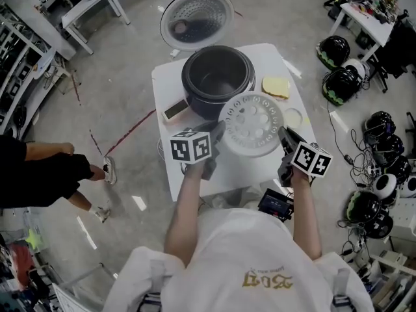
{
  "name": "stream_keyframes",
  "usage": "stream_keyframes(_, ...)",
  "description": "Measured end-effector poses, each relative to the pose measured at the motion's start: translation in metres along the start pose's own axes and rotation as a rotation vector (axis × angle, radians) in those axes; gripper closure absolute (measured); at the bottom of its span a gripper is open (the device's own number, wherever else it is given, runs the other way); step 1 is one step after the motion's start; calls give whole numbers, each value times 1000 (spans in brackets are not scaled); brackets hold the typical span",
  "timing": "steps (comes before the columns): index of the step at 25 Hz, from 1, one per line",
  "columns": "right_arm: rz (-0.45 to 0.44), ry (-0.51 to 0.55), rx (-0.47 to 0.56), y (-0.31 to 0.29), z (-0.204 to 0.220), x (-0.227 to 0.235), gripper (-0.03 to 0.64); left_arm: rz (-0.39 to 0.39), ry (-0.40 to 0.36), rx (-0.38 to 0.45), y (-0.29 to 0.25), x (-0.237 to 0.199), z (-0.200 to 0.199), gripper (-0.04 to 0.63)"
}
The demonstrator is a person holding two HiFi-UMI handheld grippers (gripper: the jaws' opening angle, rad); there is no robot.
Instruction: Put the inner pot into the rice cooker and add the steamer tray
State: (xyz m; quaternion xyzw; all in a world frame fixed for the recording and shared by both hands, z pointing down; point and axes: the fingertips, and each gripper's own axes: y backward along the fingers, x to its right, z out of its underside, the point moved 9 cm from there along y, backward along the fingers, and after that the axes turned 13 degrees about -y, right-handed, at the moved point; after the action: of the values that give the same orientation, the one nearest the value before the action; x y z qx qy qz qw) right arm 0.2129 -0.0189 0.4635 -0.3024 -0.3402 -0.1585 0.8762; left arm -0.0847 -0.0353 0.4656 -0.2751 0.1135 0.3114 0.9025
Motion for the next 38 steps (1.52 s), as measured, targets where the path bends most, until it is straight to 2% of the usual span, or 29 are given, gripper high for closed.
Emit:
stream_keyframes(7, -52, 19, -7, -3, 1, -31, 565, 15, 25, 54, 31, -10, -11, 541)
stream_keyframes(18, -124, 93, 33, -3, -9, -78, 568, 7, 20, 148, 67, -23, -33, 541)
stream_keyframes(32, -196, 102, 19, -39, -30, -107, 566, -25, 40, 194, 76, -52, -59, 540)
stream_keyframes(38, -215, 92, 14, -66, -51, -115, 566, -26, 40, 201, 66, -71, -87, 540)
